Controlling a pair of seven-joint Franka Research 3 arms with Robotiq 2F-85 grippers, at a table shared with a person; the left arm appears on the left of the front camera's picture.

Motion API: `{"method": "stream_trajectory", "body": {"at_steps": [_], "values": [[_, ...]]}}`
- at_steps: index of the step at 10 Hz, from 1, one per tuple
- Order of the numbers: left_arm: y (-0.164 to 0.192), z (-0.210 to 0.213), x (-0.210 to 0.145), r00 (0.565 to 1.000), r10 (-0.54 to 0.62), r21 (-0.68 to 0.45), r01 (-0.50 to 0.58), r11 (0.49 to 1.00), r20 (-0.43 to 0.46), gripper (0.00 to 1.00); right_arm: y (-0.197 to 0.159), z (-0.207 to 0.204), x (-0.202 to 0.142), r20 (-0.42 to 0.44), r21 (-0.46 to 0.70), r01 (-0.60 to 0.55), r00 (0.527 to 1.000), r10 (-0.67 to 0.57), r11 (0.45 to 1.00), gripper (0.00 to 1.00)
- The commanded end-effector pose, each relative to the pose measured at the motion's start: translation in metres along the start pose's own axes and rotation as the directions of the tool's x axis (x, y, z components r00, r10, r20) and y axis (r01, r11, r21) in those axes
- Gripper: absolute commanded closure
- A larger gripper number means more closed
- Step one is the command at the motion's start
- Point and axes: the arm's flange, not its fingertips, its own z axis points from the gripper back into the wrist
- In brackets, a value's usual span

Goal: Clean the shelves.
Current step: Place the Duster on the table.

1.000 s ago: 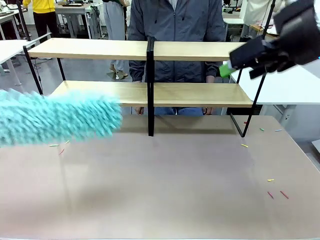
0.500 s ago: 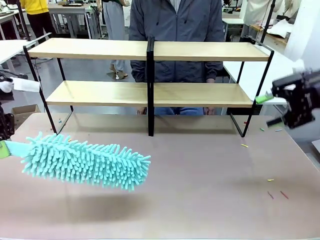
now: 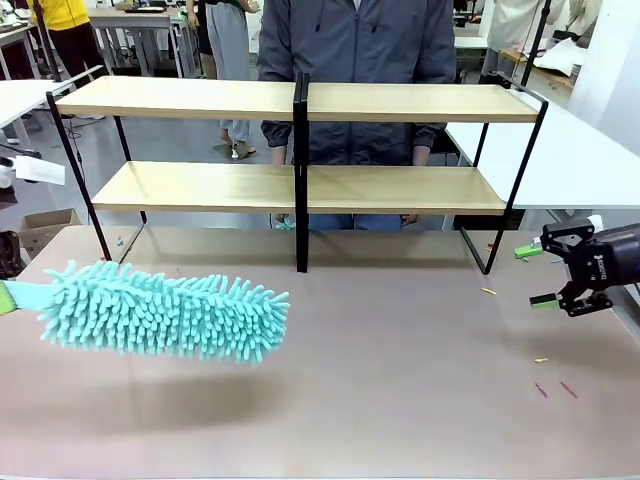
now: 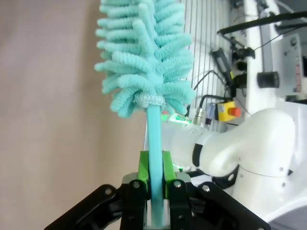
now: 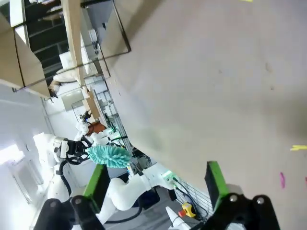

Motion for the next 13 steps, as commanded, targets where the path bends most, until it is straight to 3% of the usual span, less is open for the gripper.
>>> {"method": "stream_trajectory", "body": {"at_steps": [1,3,4,5,7,8,9,10,11,13], "values": [[0.002,0.002,-0.008,1.000,0.015,-0.001,-0.015,1.000,0.022,0.87,0.024,0.011,-0.011,-0.014,0.002,-0.029,0.999,0.029,1.000,0.00],[0.042,-0.001,-0.010,0.986,-0.135,0.142,0.120,0.983,0.097,0.87,0.024,0.011,-0.011,-0.014,0.002,-0.029,0.999,0.029,1.000,0.00],[0.053,-0.006,-0.009,0.979,-0.197,0.148,0.189,0.971,0.042,0.87,0.024,0.011,-0.011,-0.014,0.002,-0.029,0.999,0.029,1.000,0.00],[0.060,-0.010,-0.006,0.978,-0.208,0.130,0.207,0.970,0.001,0.87,0.024,0.011,-0.011,-0.014,0.002,-0.029,0.999,0.029,1.000,0.00],[0.065,-0.010,-0.002,0.978,-0.207,0.156,0.203,0.967,0.013,0.87,0.024,0.011,-0.011,-0.014,0.002,-0.029,0.999,0.029,1.000,0.00],[0.065,-0.006,-0.003,0.980,-0.195,0.158,0.186,0.970,0.042,0.73,0.024,0.011,-0.011,-0.014,0.002,-0.029,0.999,0.029,1.000,0.00],[0.061,-0.001,-0.005,0.984,-0.160,0.158,0.145,0.977,0.085,0.29,0.024,0.011,-0.011,-0.014,0.002,-0.029,0.999,0.029,1.000,0.00],[0.054,0.006,-0.007,0.979,-0.111,0.175,0.080,0.981,0.173,0.14,0.024,0.011,-0.011,-0.014,0.002,-0.029,0.999,0.029,1.000,0.00],[0.043,0.011,-0.007,0.964,-0.115,0.166,0.076,0.983,0.238,0.00,0.022,0.011,-0.011,-0.010,0.004,-0.043,0.999,0.043,0.999,0.00],[0.025,0.015,-0.005,0.945,-0.111,0.157,0.065,0.985,0.307,0.00,0.052,0.010,-0.031,-0.019,-0.001,-0.164,0.986,0.164,0.986,0.00]]}}
